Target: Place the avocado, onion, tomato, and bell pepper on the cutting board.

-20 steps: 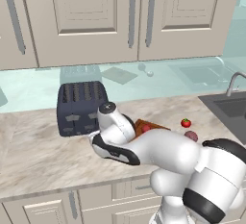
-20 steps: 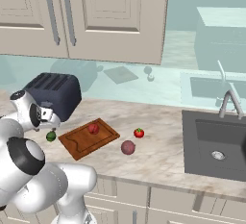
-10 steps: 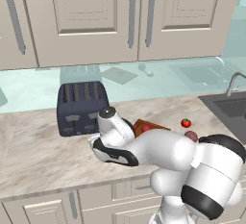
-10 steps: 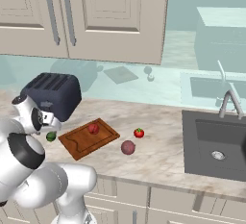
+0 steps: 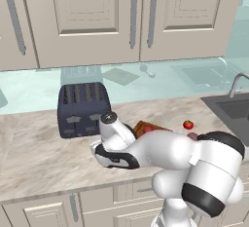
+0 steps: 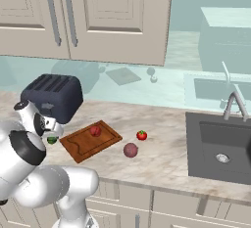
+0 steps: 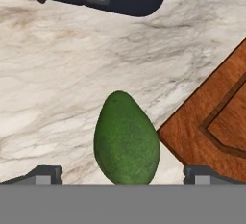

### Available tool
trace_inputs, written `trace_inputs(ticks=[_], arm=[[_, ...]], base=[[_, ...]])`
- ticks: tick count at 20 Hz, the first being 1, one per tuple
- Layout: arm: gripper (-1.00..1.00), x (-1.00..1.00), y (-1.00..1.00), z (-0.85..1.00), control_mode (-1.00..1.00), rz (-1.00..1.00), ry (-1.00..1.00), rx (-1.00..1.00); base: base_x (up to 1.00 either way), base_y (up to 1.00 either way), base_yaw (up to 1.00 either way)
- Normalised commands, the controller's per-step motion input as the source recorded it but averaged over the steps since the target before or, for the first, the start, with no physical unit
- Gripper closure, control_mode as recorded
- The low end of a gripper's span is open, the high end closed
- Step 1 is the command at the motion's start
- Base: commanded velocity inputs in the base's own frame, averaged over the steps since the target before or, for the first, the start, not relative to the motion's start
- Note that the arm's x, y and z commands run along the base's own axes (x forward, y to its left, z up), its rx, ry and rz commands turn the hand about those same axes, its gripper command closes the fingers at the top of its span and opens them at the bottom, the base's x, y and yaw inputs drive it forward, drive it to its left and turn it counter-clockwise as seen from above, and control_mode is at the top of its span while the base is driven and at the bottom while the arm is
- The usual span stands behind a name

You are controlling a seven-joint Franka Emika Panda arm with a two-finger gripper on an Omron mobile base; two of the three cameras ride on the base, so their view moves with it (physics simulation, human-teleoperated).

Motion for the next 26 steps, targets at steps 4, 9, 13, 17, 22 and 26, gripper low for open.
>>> trace_inputs(ticks=[4, 9, 13, 17, 22, 26], arm=[[-1.00, 0.07, 0.00, -0.09, -1.00, 0.00, 0.00, 0.00], [-1.00, 0.07, 0.00, -0.08, -1.00, 0.00, 0.00, 0.00], [-1.00, 0.07, 0.00, -0.08, -1.00, 0.00, 0.01, 0.00], [-1.00, 0.09, 0.00, -0.09, -1.00, 0.00, 0.02, 0.00], [-1.00, 0.02, 0.04, -0.07, -1.00, 0.00, 0.03, 0.00], [1.00, 0.01, 0.06, -0.06, -1.00, 0.00, 0.01, 0.00]], base=[[0.00, 0.00, 0.00], [0.00, 0.00, 0.00], [0.00, 0.00, 0.00], [0.00, 0.00, 0.00], [0.00, 0.00, 0.00], [0.00, 0.00, 0.00]])
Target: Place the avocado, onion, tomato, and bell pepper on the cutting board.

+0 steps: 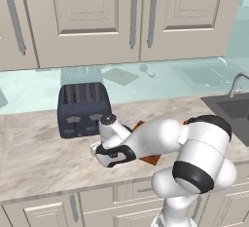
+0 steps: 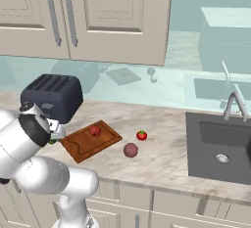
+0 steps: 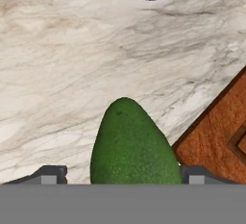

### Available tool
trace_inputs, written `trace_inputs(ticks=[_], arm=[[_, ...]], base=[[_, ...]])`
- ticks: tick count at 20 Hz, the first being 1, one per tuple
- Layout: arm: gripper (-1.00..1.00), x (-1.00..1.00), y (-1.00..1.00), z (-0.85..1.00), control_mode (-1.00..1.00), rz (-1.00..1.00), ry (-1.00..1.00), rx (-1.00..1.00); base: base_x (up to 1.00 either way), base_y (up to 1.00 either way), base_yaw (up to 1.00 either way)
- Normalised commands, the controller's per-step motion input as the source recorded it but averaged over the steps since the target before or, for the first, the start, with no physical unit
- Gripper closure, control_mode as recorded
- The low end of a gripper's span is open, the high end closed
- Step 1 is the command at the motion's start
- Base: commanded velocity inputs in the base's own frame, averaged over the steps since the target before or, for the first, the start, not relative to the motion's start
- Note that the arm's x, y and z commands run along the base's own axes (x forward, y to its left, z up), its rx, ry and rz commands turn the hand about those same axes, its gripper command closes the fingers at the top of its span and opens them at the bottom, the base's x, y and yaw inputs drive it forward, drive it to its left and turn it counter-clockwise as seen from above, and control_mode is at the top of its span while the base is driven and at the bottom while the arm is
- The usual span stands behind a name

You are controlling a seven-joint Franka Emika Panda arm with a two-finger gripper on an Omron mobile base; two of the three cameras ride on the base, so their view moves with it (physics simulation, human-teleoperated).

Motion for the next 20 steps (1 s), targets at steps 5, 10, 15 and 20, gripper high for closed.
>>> trace_inputs(ticks=[5, 10, 15, 20], arm=[[1.00, 0.00, 0.03, -0.04, -1.00, 0.00, 0.01, 0.00], [1.00, 0.00, 0.00, 0.01, -1.00, 0.00, 0.00, 0.00], [1.00, -0.03, 0.00, 0.32, -1.00, 0.00, 0.00, 0.00], [1.00, -0.04, 0.00, 0.38, -1.00, 0.00, 0.00, 0.00]], base=[[0.00, 0.00, 0.00], [0.00, 0.00, 0.00], [0.00, 0.00, 0.00], [0.00, 0.00, 0.00]])
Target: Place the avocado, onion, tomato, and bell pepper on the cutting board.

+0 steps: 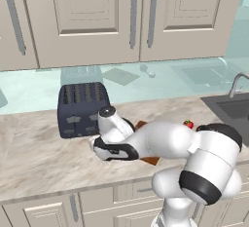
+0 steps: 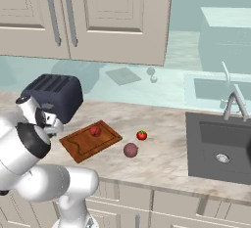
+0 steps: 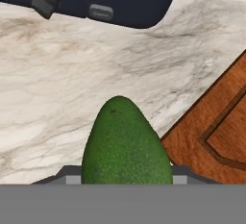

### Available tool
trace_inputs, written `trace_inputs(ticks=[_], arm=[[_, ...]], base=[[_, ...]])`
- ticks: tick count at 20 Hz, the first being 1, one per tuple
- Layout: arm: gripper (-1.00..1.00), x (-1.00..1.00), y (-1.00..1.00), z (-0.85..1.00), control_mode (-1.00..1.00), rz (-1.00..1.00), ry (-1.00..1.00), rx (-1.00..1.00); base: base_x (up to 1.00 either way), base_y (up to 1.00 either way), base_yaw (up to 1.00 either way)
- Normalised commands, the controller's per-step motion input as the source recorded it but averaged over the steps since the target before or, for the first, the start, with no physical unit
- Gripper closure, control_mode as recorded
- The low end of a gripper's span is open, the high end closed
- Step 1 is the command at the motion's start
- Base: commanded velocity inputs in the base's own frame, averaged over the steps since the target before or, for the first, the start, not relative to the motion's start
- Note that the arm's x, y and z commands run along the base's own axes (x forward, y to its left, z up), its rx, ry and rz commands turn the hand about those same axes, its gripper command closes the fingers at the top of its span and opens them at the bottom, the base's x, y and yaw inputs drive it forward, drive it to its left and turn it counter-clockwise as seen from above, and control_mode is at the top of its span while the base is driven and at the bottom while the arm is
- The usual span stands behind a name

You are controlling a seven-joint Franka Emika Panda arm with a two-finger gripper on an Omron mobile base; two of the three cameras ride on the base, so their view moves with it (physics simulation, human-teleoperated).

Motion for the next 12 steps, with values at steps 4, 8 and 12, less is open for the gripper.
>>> trace_inputs(ticks=[4, 8, 12], arm=[[1.00, 0.00, -0.15, 0.12, -1.00, 0.00, 0.00, 0.00], [1.00, 0.00, -0.33, 0.00, -1.00, 0.00, 0.01, 0.00], [1.00, 0.00, -0.41, 0.00, -1.00, -0.01, 0.02, 0.00]], base=[[0.00, 0.00, 0.00], [0.00, 0.00, 0.00], [0.00, 0.00, 0.00]])
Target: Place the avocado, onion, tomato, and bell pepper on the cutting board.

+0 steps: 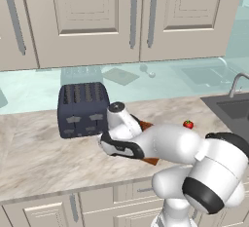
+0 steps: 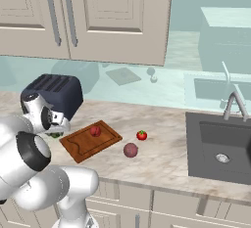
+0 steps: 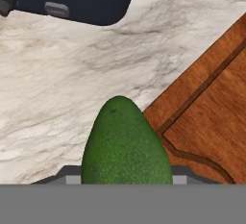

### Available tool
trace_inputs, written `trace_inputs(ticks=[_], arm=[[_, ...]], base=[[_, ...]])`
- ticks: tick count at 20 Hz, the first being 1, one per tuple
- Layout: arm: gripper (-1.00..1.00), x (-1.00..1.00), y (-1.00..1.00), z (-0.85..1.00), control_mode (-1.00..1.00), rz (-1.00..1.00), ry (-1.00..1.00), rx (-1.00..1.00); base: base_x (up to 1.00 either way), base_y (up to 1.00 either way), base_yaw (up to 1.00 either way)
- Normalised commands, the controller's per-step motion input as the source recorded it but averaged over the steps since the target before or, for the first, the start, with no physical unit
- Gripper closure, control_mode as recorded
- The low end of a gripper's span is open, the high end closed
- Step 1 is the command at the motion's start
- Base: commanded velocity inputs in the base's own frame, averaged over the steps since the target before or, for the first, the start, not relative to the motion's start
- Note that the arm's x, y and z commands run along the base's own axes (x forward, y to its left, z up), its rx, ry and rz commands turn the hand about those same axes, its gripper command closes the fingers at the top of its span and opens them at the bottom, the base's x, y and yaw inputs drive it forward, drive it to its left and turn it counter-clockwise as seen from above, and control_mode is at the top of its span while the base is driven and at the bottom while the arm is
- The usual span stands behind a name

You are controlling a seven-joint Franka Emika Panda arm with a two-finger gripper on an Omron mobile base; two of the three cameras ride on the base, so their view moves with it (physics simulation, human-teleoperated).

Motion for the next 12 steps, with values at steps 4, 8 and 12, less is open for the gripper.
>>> trace_inputs(ticks=[4, 8, 12], arm=[[1.00, 0.00, -0.46, 0.00, -1.00, -0.04, 0.03, 0.00], [1.00, 0.05, -0.49, 0.00, -1.00, -0.08, 0.04, 0.00], [1.00, 0.10, -0.47, 0.00, -1.00, -0.10, 0.04, 0.00]], base=[[0.00, 0.00, 0.00], [0.00, 0.00, 0.00], [0.00, 0.00, 0.00]])
